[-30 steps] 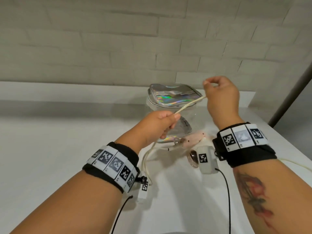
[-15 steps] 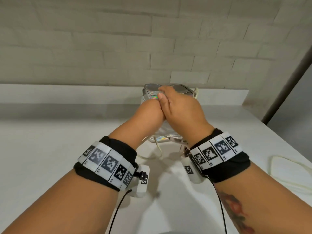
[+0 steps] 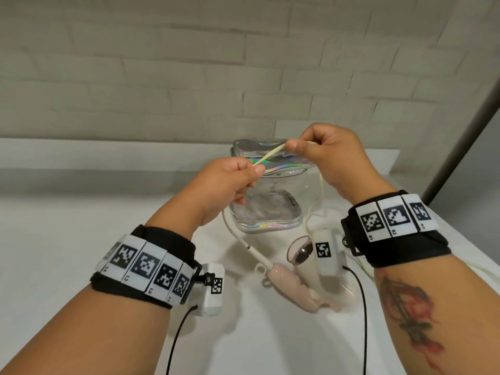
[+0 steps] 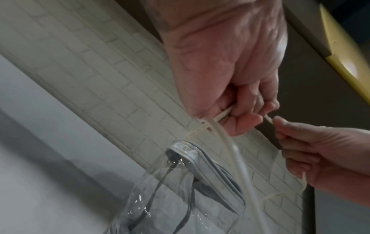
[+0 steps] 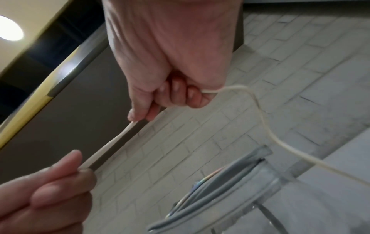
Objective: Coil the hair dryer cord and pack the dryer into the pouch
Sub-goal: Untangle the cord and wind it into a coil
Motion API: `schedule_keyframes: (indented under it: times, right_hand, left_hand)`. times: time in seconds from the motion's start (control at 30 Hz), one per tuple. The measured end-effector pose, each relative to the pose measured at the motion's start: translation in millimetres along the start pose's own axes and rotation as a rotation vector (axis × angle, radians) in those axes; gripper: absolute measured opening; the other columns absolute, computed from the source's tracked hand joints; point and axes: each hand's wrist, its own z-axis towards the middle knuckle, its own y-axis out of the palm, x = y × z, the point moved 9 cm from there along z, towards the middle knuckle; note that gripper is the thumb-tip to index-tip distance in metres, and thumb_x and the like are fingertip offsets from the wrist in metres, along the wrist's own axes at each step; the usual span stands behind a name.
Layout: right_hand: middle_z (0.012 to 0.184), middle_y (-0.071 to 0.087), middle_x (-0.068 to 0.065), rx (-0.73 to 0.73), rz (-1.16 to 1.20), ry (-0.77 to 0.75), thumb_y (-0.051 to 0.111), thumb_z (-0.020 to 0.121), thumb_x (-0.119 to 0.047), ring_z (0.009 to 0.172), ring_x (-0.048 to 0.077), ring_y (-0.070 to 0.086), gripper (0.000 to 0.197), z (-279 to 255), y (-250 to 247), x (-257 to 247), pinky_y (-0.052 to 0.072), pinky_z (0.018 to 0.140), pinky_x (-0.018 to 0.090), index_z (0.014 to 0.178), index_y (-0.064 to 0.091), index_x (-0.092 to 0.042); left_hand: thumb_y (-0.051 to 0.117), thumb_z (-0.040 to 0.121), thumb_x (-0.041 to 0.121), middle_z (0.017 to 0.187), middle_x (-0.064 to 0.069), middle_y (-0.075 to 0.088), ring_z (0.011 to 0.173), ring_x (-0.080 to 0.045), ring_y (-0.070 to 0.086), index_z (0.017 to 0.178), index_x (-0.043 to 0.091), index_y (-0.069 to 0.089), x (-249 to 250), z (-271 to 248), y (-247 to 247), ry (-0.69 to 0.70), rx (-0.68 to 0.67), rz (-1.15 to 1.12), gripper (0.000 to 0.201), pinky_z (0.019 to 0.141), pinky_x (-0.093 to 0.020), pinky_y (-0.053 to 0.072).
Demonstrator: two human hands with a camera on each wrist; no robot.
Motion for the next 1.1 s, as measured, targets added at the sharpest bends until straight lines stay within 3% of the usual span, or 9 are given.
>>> schedule_keyframes:
  times: [0.17,0.33,0.47,0.6,0.7,0.77,0.9,1.0,1.1]
  right_hand:
    - [0.056,0.038,-0.002,0.210,0.046,0.018,0.073,0.077,-0.026,0.058,0.013,0.033,0.031,0.2,-18.1,15.8,0.029,0.056,0.027,0.069,0.058,0.000]
    - [0.054,0.036,-0.008,0.354,0.108,0.013,0.073,0.077,-0.030,0.054,0.008,0.032,0.029,-3.6,-37.1,17.5,0.032,0.056,0.025,0.065,0.057,-0.009]
    - [0.054,0.037,-0.009,0.436,0.167,0.010,0.072,0.077,-0.031,0.054,0.006,0.033,0.027,-2.8,-53.1,22.3,0.034,0.055,0.021,0.061,0.054,-0.020]
    - [0.058,0.042,-0.008,0.551,0.274,0.026,0.071,0.078,-0.030,0.056,0.005,0.036,0.029,-3.5,-71.3,35.5,0.037,0.056,0.015,0.058,0.052,-0.024]
    - [0.065,0.050,-0.007,0.677,0.303,0.087,0.069,0.081,-0.030,0.061,0.004,0.045,0.028,-7.1,-93.1,54.6,0.043,0.060,0.010,0.059,0.054,-0.025]
    - [0.063,0.052,-0.007,0.723,0.254,0.162,0.068,0.082,-0.032,0.058,0.005,0.045,0.027,-10.1,-103.4,73.9,0.045,0.062,0.014,0.060,0.055,-0.025]
    - [0.091,0.069,-0.003,0.526,-0.163,0.325,0.056,0.080,-0.029,0.090,0.021,0.065,0.010,-10.5,-95.3,94.9,0.052,0.087,0.038,0.083,0.065,-0.032]
    - [0.135,0.055,0.003,0.210,-0.465,0.040,0.053,0.078,-0.006,0.122,0.023,0.051,0.055,-8.1,-41.2,49.1,0.037,0.105,0.032,0.130,0.052,-0.024]
    - [0.133,0.058,-0.004,-0.086,-0.405,-0.228,0.049,0.078,-0.007,0.117,0.017,0.051,0.065,-26.2,28.7,-5.4,0.038,0.101,0.030,0.140,0.039,-0.023]
  left_hand:
    - [0.063,0.089,0.029,0.060,-0.007,0.048,0.046,-0.011,0.044,0.073,0.005,0.060,15.8,-0.9,-7.2,0.084,0.091,0.177,0.029,0.062,-0.029,0.043]
    - [0.052,0.092,0.043,0.059,-0.005,0.051,0.057,-0.024,0.045,0.072,0.012,0.056,35.9,-5.4,-14.9,0.207,0.253,0.804,0.037,0.053,-0.034,0.035]
    - [0.047,0.096,0.034,0.065,-0.007,0.052,0.064,-0.031,0.048,0.077,0.014,0.057,55.0,-8.5,-12.1,0.353,0.387,1.081,0.030,0.054,-0.033,0.027]
    - [0.058,0.087,0.016,0.063,-0.017,0.061,0.058,-0.030,0.044,0.075,0.007,0.064,65.2,-10.2,-21.4,0.447,0.508,1.218,0.016,0.071,-0.038,0.041]
    - [0.050,0.094,0.020,0.068,-0.011,0.057,0.065,-0.031,0.061,0.079,0.015,0.061,47.4,0.7,-41.6,0.178,0.414,0.918,0.019,0.062,-0.028,0.039]
    - [0.051,0.096,0.020,0.061,-0.003,0.052,0.046,-0.015,0.062,0.073,0.017,0.056,19.9,6.5,-40.9,-0.010,0.243,0.443,0.024,0.047,-0.020,0.042]
    - [0.051,0.097,0.028,0.049,0.005,0.036,0.037,-0.008,0.030,0.068,0.015,0.053,2.0,-0.8,-13.0,-0.090,0.020,0.010,0.032,0.042,-0.019,0.031]
    - [0.046,0.099,0.033,0.047,0.005,0.033,0.038,-0.009,0.023,0.065,0.016,0.051,3.9,2.7,1.9,-0.067,-0.005,0.029,0.038,0.042,-0.022,0.021]
    - [0.045,0.099,0.033,0.048,0.004,0.033,0.038,-0.009,0.024,0.065,0.015,0.051,13.3,4.1,22.0,-0.022,-0.037,0.070,0.039,0.043,-0.023,0.021]
